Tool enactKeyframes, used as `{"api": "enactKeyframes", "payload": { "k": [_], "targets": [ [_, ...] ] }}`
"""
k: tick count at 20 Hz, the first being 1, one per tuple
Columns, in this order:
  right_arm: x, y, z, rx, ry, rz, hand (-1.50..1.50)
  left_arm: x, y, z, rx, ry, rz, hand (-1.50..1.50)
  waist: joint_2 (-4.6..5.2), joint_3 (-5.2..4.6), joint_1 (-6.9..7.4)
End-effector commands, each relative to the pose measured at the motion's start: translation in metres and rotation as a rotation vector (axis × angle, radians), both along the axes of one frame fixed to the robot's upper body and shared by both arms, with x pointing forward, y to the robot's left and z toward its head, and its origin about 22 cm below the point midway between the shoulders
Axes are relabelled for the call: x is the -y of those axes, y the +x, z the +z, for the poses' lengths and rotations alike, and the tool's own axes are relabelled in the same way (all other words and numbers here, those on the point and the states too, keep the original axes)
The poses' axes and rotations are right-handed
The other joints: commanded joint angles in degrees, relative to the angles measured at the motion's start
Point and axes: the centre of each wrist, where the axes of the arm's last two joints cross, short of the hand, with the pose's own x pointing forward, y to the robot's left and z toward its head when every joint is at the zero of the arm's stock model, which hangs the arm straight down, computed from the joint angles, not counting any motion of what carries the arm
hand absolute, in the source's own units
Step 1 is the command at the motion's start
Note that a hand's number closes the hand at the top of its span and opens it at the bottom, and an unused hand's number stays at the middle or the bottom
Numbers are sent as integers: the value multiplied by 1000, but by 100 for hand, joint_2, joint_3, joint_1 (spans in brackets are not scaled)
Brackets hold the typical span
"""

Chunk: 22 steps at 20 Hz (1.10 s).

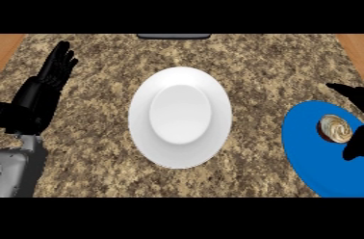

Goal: Pick the cupcake from the plate and place it in the plate

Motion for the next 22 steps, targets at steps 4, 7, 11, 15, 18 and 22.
{"api": "enactKeyframes", "payload": {
  "k": [4,7,11,15,18,22],
  "targets": [
    [-3,-10,-18,-45,-14,-9,-150,2,-13,-1,8,10,8,0,-13,-1,-27],
    [7,-8,-51,-58,6,0,-150,11,-5,5,13,33,5,0,-4,2,-21],
    [23,-4,-74,-102,0,-2,-150,-2,11,8,-18,27,6,0,5,3,-18],
    [34,1,-65,-104,-31,-27,-150,6,-17,-5,-13,-4,-10,0,-10,1,-6],
    [17,4,-92,-111,-84,-19,-150,4,1,-1,-14,14,-1,0,-4,1,-15],
    [15,14,-88,116,-17,45,150,-2,-3,-2,-2,5,-13,0,4,5,33]
  ]
}}
